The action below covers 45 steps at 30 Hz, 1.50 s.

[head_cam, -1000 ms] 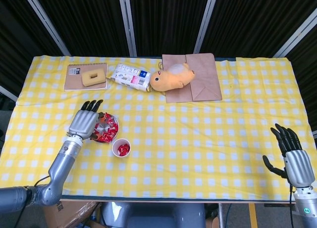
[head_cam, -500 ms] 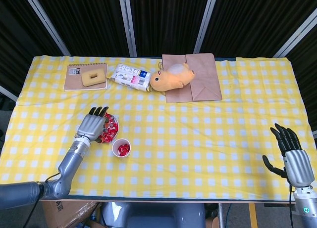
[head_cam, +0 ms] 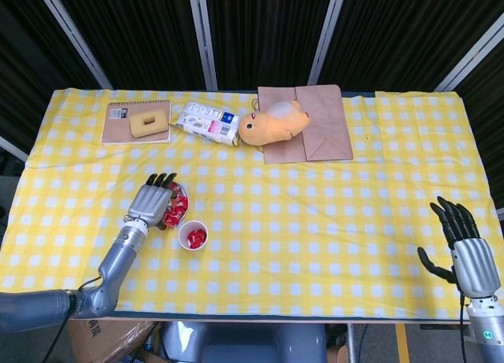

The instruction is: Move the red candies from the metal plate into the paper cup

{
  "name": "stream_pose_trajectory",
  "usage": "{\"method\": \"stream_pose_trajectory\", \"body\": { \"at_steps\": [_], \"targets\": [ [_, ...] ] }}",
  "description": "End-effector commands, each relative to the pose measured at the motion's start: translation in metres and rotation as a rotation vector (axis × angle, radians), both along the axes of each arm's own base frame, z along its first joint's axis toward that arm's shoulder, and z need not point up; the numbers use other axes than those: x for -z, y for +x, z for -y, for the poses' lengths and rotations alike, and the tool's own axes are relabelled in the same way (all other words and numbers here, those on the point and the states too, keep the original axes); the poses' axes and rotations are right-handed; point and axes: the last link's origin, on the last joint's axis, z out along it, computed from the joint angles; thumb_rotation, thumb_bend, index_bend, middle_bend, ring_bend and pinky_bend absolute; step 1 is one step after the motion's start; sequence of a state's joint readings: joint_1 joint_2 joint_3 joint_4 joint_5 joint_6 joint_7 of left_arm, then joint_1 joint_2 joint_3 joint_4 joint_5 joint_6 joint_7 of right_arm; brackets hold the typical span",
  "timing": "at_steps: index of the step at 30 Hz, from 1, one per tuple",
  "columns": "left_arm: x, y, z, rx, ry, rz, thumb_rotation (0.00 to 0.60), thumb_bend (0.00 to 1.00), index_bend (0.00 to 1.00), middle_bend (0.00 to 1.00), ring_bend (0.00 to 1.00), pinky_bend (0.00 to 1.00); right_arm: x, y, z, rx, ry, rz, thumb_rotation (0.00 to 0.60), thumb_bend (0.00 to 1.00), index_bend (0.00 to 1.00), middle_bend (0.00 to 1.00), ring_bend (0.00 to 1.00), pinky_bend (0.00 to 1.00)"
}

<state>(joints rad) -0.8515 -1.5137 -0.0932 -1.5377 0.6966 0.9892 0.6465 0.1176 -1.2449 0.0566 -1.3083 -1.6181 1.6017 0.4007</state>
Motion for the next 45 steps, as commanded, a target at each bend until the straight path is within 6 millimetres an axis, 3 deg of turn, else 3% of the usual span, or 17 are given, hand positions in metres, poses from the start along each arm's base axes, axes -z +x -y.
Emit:
{"method": "stream_pose_trajectory", "body": {
  "at_steps": [1, 8, 15, 22, 45],
  "targets": [
    [0.002, 0.003, 0.001, 0.009, -0.008, 0.008, 0.600, 0.20, 0.45, 0.00, 0.00, 0.00, -0.001, 0.000, 0.001, 0.000, -0.002, 0.000, 0.600, 0.42, 0.00, 0.00, 0.00, 0.00],
    [0.007, 0.008, 0.002, 0.029, -0.028, 0.001, 0.600, 0.21, 0.45, 0.00, 0.00, 0.00, 0.000, 0.000, 0.000, 0.001, -0.001, 0.000, 0.600, 0.42, 0.00, 0.00, 0.00, 0.00],
    [0.011, 0.011, 0.002, 0.032, -0.062, -0.007, 0.600, 0.39, 0.44, 0.00, 0.00, 0.00, 0.000, -0.001, 0.000, 0.000, 0.000, 0.000, 0.600, 0.42, 0.00, 0.00, 0.00, 0.00],
    [0.010, 0.015, 0.006, 0.057, -0.106, -0.028, 0.600, 0.46, 0.44, 0.00, 0.00, 0.00, 0.000, -0.001, 0.001, 0.000, 0.001, 0.000, 0.600, 0.42, 0.00, 0.00, 0.00, 0.00],
    [-0.002, -0.005, 0.004, 0.027, -0.113, -0.084, 0.600, 0.50, 0.44, 0.00, 0.00, 0.00, 0.000, -0.001, 0.000, -0.004, -0.002, 0.002, 0.600, 0.42, 0.00, 0.00, 0.00, 0.00]
  ]
}}
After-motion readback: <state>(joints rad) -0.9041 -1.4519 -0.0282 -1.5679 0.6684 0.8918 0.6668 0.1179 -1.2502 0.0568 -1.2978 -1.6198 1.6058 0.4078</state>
